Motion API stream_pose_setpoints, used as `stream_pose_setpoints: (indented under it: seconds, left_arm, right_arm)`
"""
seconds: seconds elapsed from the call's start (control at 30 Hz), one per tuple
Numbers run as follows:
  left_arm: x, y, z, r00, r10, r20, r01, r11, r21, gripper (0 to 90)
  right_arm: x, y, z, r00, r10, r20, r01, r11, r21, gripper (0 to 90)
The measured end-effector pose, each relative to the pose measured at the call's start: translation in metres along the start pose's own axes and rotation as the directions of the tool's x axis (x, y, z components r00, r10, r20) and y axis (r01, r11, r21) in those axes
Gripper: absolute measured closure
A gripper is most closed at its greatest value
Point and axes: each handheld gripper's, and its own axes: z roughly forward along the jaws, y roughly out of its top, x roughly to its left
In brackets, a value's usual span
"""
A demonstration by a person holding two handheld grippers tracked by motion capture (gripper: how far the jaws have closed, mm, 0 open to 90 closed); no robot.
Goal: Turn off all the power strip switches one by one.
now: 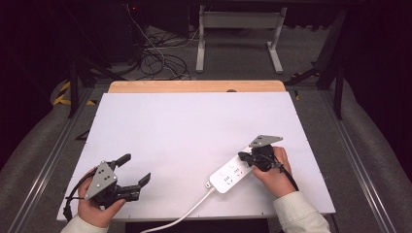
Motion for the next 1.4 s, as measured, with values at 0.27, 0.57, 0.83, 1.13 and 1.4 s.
stream_pose_setpoints:
  seconds: [0.27,0.57,0.83,1.13,1.4]
  left_arm:
    - [0.002,-0.001,0.001,1.0000,0.002,0.000,-0.002,1.0000,0.005,13.6]
    - [0.002,0.000,0.000,1.0000,0.009,-0.003,-0.009,1.0000,0.004,13.6]
    - [0.002,-0.001,0.000,1.0000,0.004,-0.003,-0.004,1.0000,0.003,13.6]
    - [0.002,-0.001,0.001,1.0000,0.005,-0.005,-0.005,1.0000,0.002,13.6]
    - [0.002,-0.001,0.001,1.0000,-0.001,-0.001,0.001,1.0000,0.004,13.6]
  right_arm:
    - [-0.001,0.002,-0.008,0.9996,0.007,-0.028,-0.010,0.996,-0.086,90.0]
    - [0.002,0.006,-0.017,0.9998,-0.017,-0.014,0.015,0.991,-0.131,90.0]
    - [-0.002,0.007,-0.018,0.9999,-0.010,-0.011,0.008,0.990,-0.141,90.0]
    - [-0.022,0.006,-0.029,0.9987,0.039,0.033,-0.034,0.988,-0.148,90.0]
    - [-0.037,0.000,-0.026,0.9954,0.061,0.074,-0.052,0.992,-0.116,90.0]
